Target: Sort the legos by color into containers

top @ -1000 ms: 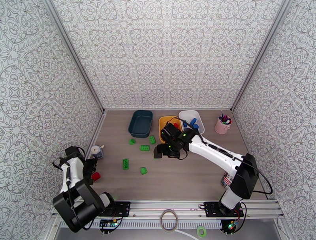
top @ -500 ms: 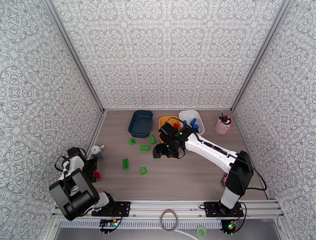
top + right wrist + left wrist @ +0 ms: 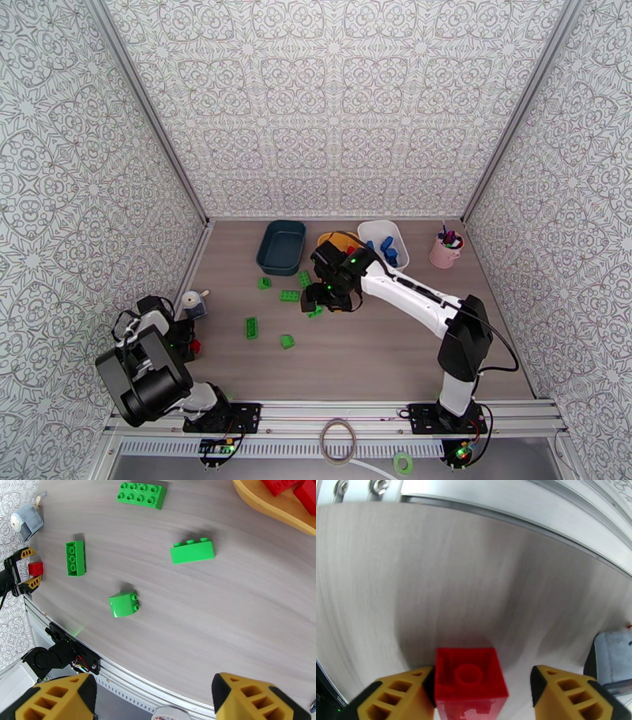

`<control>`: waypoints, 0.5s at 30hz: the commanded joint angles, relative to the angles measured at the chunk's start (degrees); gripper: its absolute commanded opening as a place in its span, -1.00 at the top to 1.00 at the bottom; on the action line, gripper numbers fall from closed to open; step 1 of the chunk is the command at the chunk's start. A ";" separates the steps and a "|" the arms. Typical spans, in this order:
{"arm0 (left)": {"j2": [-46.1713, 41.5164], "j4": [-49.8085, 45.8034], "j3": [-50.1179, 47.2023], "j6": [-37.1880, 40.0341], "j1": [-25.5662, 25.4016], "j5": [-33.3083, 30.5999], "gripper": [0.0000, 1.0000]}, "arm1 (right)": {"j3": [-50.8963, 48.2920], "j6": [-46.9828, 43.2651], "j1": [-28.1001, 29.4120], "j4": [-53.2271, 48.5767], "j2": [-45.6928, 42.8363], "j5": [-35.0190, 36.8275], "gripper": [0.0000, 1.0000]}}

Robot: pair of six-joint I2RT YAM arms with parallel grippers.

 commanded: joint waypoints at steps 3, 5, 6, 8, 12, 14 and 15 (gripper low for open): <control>1.28 2.54 -1.33 0.72 0.03 1.94 -0.02 | 2.59 -1.09 -0.41 -1.52 1.19 0.61 -0.62; 0.39 1.88 -1.27 0.92 -0.21 1.87 0.05 | 2.68 -0.92 -0.42 -1.44 1.21 0.87 -0.62; -0.13 1.57 -1.20 1.02 -0.26 1.96 0.07 | 2.64 -0.92 -0.52 -1.44 1.03 0.97 -0.61; -1.10 0.60 -0.88 1.44 -0.59 2.06 0.10 | 2.51 -0.80 -0.56 -1.35 0.62 1.36 -0.61; -3.17 -2.04 0.23 3.26 -2.03 2.51 0.15 | 1.56 -0.67 -0.80 -1.13 -0.57 2.46 -0.61; -4.81 -3.35 0.48 4.28 -3.30 3.33 0.20 | 0.57 -0.49 -1.24 -1.00 -1.62 3.13 -0.61; -5.62 -3.89 0.49 4.58 -4.10 3.66 0.20 | 0.12 -0.35 -1.63 -0.92 -2.06 3.46 -0.60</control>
